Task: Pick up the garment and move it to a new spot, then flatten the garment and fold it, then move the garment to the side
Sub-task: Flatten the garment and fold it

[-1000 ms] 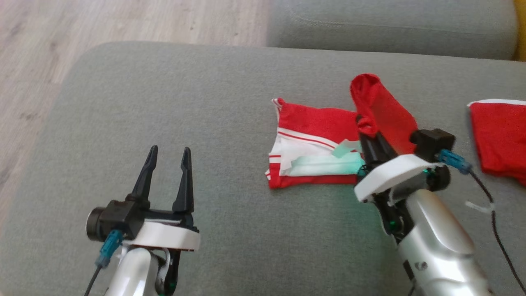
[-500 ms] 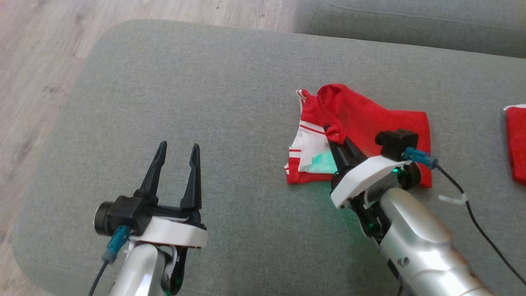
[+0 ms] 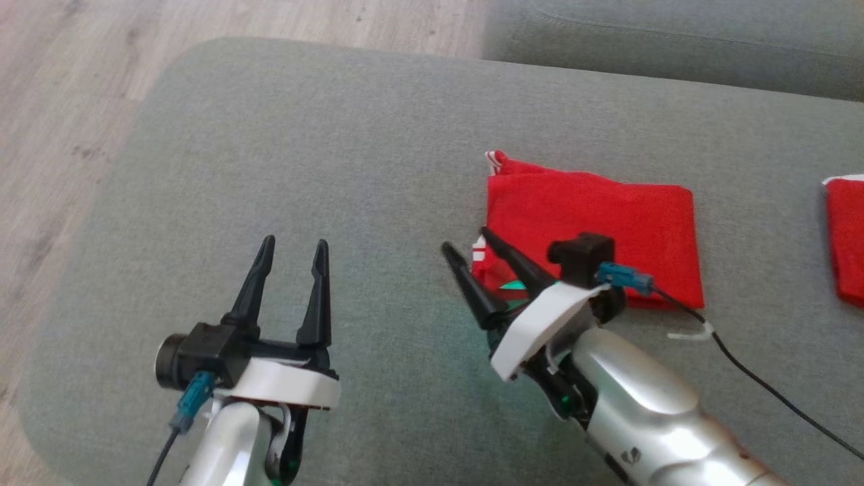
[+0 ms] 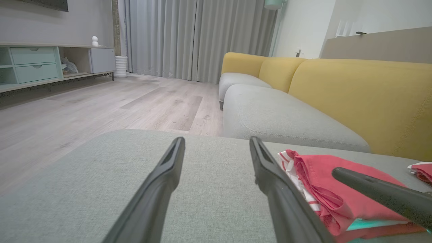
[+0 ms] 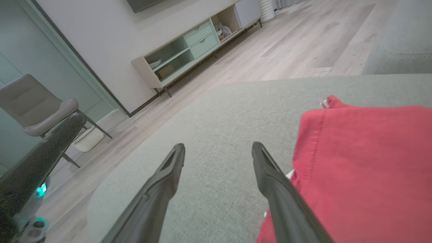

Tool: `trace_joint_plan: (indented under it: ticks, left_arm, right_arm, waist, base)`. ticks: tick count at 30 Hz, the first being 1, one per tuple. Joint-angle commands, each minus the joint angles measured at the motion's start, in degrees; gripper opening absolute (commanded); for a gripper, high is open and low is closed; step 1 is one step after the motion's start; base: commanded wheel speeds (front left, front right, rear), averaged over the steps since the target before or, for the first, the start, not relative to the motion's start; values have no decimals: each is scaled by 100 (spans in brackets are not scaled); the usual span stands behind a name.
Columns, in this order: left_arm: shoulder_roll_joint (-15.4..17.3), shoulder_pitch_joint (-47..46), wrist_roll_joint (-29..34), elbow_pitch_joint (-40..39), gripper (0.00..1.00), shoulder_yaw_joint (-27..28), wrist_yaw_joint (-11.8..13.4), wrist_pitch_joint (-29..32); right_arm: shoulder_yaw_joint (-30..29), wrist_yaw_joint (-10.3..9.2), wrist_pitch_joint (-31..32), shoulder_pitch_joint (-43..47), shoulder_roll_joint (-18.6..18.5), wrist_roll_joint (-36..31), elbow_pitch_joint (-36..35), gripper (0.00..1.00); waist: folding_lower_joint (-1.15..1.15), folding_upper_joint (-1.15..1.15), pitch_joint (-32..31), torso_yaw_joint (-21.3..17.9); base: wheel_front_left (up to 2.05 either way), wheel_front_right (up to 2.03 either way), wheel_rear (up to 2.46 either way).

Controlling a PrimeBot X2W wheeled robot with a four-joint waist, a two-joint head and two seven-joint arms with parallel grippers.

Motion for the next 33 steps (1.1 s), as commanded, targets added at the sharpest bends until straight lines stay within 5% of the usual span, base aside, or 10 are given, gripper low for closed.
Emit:
trace_joint_plan:
  ticks: [1,7,13,21,33]
  left_arm:
    - [28,-215,-26,-158,100,184,42,-30]
    - [28,-183,-40,-238,100,262,68,-30]
    - [28,-121,-49,-375,100,325,115,-30]
    - [28,2,-75,-487,100,417,181,-30]
    - [28,175,-59,-539,100,460,237,-30]
  right_arm:
    - [142,-4,-90,-250,88,-11,-245,100]
    - [-356,-4,-323,-435,88,-378,-210,100]
    - [-1756,-4,-380,-288,88,-1397,-196,100]
    - [-3922,-4,-384,1010,85,-3068,-1454,100]
    - [-4362,-4,-385,2374,88,-2888,-2643,100]
  waist:
    - [0,0,-21,-64]
    - [0,0,-120,-340]
    - [0,0,-187,-643]
    - [0,0,-278,-1088]
    - [0,0,-300,-1380]
  base:
    - [0,0,0]
    - [0,0,0]
    - [0,0,0]
    - [0,0,0]
    - [0,0,0]
